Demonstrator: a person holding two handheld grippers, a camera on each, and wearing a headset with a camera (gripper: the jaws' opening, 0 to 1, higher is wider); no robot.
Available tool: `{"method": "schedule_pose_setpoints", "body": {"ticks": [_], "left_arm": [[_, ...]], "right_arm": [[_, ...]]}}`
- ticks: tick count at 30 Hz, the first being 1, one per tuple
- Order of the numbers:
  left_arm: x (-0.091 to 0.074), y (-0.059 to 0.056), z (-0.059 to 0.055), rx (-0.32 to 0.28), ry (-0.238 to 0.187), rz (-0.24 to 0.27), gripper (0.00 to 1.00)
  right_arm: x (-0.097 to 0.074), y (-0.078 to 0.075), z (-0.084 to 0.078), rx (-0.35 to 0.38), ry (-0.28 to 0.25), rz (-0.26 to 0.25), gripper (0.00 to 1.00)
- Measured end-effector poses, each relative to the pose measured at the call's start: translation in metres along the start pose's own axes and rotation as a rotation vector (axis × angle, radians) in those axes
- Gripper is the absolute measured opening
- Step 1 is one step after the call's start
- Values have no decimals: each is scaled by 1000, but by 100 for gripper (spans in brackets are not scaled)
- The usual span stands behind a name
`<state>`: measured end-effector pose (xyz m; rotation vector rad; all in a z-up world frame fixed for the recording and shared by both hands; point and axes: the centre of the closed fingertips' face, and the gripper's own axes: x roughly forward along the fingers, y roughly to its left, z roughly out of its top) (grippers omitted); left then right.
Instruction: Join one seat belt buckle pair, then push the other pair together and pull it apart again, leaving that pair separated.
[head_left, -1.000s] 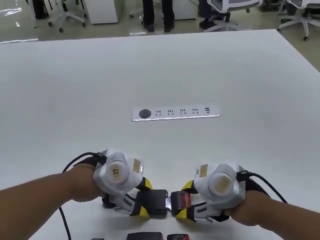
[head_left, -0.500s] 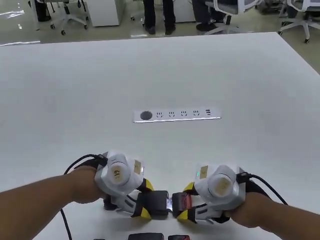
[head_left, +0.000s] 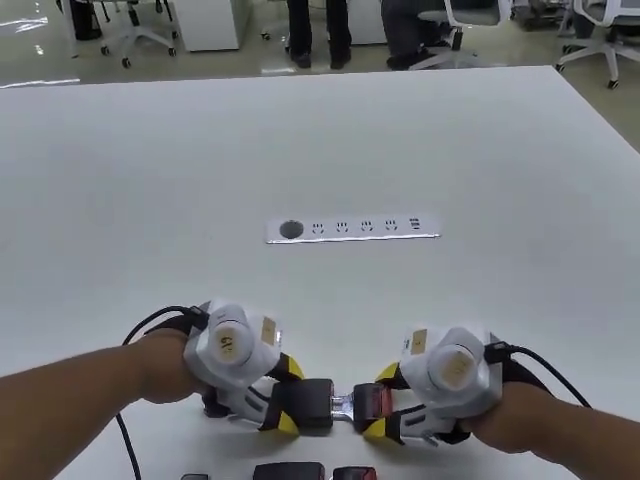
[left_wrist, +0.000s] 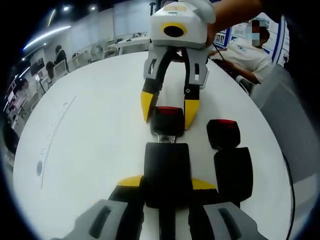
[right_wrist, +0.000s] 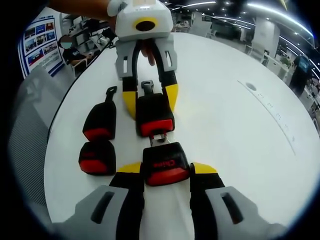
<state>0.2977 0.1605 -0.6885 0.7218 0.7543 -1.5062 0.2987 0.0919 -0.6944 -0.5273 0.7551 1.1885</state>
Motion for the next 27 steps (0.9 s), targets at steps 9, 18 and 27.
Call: {"method": "schedule_pose_setpoints", "body": {"ticks": [9,18,27], "left_arm": [[0,1,-1,-5,-11,-1,34],[-1,1,-1,-4,-12,-1,34],[0,1,-1,-5,-11,-2,34]], "right_arm": [[-5,2,-6,-9,1,12,34],[-16,0,-14,-5,-10,10,34],[-26,-4,-27,-8,0,13,34]]}}
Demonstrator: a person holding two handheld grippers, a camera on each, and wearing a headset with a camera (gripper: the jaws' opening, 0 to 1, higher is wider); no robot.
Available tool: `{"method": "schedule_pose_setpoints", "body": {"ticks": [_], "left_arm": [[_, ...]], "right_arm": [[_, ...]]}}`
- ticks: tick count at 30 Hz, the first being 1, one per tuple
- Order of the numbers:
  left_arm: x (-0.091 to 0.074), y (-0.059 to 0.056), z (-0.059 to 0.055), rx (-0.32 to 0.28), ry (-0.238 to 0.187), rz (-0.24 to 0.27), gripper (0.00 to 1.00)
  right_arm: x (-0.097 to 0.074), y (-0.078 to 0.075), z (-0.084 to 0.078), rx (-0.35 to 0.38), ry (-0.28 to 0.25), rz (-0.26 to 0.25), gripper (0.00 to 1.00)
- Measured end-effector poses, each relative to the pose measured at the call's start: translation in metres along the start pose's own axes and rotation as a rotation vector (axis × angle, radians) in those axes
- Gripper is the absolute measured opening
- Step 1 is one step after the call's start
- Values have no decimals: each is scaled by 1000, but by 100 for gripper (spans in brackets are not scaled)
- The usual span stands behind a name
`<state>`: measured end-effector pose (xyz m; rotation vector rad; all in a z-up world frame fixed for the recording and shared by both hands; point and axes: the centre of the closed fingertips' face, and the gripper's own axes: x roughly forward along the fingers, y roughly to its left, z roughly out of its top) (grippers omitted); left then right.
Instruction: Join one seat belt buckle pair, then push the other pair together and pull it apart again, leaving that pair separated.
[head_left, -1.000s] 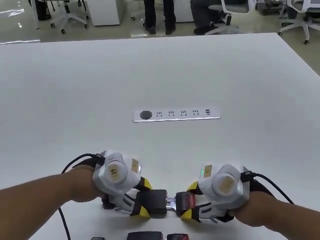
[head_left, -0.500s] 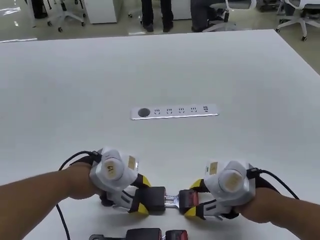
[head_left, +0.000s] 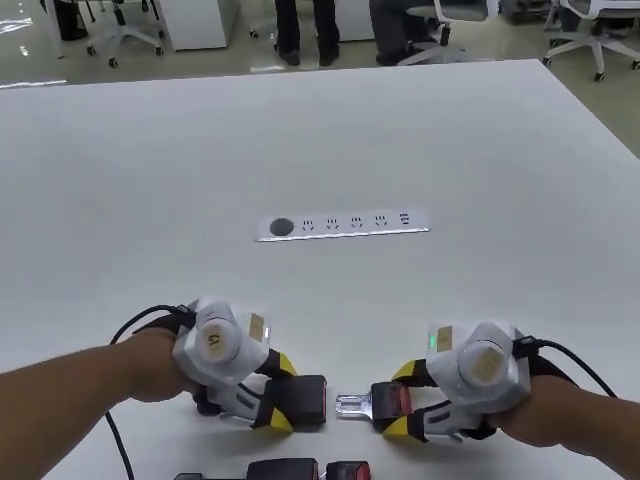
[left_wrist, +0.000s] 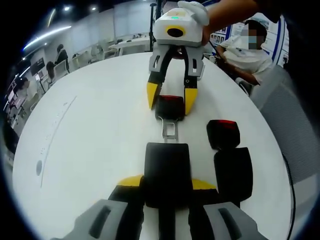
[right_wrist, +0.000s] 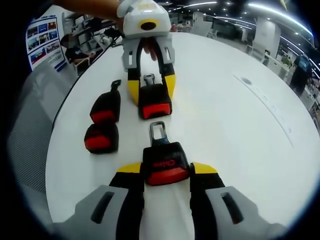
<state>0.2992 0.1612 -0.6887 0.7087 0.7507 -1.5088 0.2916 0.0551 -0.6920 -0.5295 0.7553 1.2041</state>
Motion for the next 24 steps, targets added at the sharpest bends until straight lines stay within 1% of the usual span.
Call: {"method": "schedule_pose_setpoints", "body": {"ticks": [11,17,24], "left_arm": [[0,0,0,0,2,-1,34],[0,1,0,2,5,-3,34],[1,1,0,3,5,-4,34]], "right_arm": [[-14,-1,-17,2,11,-7,34],[-24,-4,-27,14,17,-15,34],[-28,-9,-37,31,24,-16,34]]}}
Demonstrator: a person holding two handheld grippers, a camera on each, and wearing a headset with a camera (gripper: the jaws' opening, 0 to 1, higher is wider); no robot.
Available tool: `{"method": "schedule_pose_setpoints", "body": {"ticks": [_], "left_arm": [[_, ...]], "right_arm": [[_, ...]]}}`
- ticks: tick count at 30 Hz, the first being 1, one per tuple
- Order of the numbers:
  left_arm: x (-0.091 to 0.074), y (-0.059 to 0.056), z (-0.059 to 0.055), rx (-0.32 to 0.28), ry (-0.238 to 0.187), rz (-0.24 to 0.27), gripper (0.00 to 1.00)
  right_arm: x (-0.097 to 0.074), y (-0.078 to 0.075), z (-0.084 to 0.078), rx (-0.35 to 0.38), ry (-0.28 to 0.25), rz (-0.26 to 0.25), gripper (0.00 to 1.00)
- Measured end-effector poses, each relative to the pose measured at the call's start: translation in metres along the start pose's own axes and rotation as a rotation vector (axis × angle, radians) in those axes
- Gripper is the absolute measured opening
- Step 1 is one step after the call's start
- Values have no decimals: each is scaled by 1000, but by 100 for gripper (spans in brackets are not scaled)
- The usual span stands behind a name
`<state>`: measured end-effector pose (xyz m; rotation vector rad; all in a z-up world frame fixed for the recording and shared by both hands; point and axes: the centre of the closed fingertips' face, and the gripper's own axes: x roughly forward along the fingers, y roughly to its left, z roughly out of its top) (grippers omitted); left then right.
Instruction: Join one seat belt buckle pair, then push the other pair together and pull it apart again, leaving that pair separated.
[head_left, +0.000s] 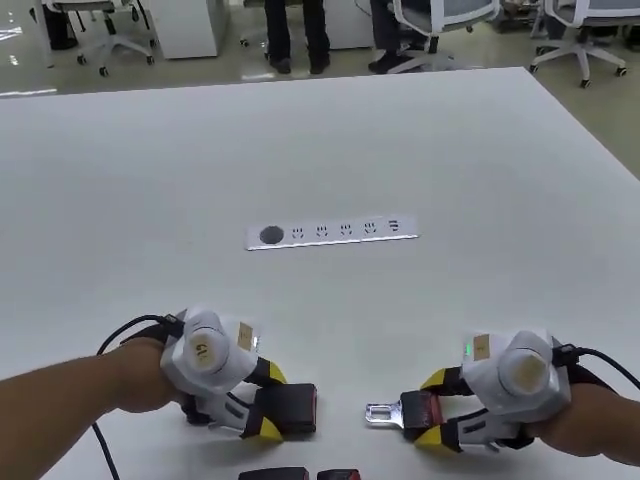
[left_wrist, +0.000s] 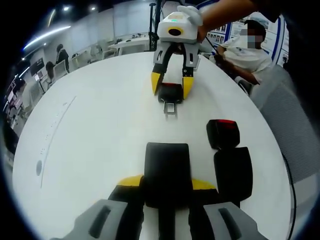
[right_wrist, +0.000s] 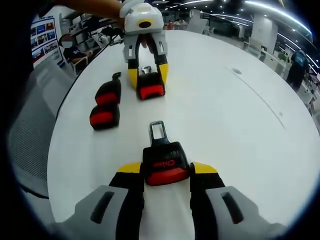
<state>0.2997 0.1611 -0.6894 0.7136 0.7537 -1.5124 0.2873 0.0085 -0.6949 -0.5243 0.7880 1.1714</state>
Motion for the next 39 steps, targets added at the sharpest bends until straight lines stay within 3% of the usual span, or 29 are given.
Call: {"method": "schedule_pose_setpoints", "body": {"ticks": [15,39], "left_arm": [[0,-1,0,0,3,-5,34],[0,-2,-1,-2,8,-8,34]], "right_arm": [[-11,-8,-17,22,10,-10,34],[-26,-6,-31,56,7,-25,35]]}}
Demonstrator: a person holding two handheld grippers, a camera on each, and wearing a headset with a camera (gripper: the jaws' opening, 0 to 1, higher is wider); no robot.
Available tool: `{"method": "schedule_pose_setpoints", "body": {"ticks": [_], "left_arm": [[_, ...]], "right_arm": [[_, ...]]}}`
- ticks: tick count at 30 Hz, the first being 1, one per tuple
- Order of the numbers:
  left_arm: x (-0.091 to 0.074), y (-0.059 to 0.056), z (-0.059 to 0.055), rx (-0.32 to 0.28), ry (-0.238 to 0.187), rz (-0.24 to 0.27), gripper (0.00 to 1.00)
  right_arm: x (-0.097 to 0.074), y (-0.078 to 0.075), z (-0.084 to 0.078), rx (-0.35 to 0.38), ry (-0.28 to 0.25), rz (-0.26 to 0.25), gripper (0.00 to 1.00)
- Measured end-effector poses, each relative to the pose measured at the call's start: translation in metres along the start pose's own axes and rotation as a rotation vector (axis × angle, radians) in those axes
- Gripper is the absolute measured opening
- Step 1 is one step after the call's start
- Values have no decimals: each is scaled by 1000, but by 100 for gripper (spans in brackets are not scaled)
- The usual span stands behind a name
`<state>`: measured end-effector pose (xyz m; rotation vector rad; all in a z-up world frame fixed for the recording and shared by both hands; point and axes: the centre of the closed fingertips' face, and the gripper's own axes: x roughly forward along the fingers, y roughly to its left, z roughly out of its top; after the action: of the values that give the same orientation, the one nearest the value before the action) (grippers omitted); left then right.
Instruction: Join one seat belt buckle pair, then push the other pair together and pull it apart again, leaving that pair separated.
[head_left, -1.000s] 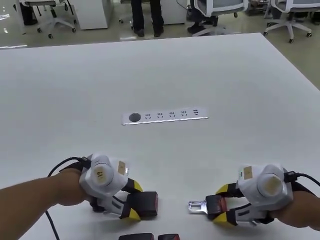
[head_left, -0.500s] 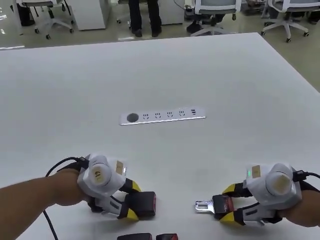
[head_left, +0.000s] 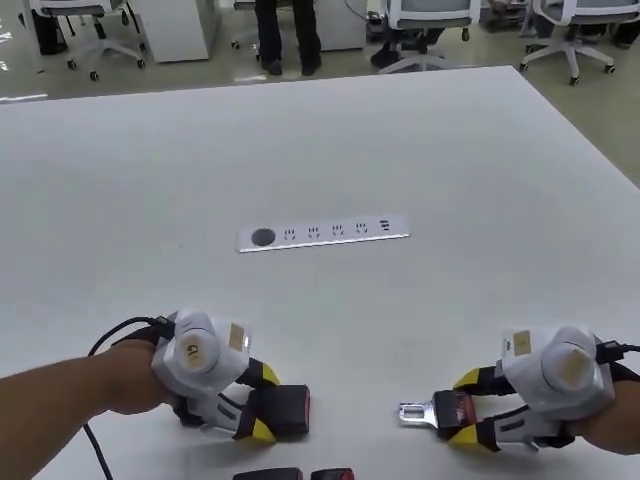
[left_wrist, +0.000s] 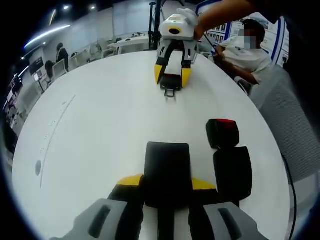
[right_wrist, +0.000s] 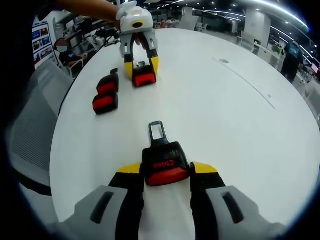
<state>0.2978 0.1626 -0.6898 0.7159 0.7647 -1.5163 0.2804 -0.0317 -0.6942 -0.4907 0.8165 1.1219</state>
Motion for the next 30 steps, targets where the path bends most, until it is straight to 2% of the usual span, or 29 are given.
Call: {"method": "schedule_pose_setpoints", "body": {"ticks": [16,20,23,24,27,28,30], "left_arm": [[-2,-1,-1,9,6,4,35],[-1,-1,0,5,5,10,35],[-2,1,1,-37,17,34,37],[-3,0,3,-52,16,42,42],[-8,0,14,-102,-42,62,56],[-10,3,17,-118,-61,81,56],[-16,15,22,-183,-105,154,56]], "right_arm": [[-3,0,0,-4,-12,-4,36],[-1,-8,2,46,-9,-56,45],[-4,-7,10,82,-55,-76,57],[-6,-7,12,81,-66,-85,58],[-10,-13,14,97,-90,-148,63],[-12,-16,16,129,-115,-173,64],[-14,-15,19,166,-163,-190,65]]}}
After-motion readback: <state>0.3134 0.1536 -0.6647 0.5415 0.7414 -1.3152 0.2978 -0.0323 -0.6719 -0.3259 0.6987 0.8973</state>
